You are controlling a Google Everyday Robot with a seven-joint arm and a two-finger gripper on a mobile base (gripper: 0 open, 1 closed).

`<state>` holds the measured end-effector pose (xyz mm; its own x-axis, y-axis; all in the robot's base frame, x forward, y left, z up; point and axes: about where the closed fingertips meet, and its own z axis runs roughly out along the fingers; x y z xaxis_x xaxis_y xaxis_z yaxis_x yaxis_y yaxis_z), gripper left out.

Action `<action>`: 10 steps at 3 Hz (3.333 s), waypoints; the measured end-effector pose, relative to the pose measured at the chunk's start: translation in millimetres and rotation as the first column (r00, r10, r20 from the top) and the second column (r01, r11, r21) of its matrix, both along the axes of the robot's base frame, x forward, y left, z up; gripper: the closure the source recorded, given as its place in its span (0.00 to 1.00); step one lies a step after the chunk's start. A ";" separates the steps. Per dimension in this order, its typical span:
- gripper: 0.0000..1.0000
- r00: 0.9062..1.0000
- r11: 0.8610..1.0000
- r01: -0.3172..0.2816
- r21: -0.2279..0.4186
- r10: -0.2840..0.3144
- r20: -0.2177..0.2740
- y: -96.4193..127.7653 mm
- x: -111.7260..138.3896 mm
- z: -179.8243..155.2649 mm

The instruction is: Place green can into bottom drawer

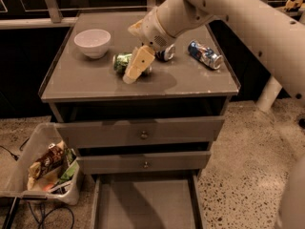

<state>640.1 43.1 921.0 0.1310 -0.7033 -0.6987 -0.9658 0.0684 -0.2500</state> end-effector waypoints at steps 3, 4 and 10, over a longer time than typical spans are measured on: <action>0.00 0.996 0.995 0.086 -0.054 -0.086 -0.008 -7.3 60.8 -60.6; 0.00 0.995 0.994 0.092 -0.059 -0.093 -0.026 -10.7 61.3 -75.3; 1.00 0.992 0.991 0.127 -0.040 -0.126 0.008 -40.8 20.7 -62.6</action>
Offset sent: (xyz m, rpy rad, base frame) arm 0.0805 -0.0181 -0.0622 -0.0682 -0.0084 -0.1243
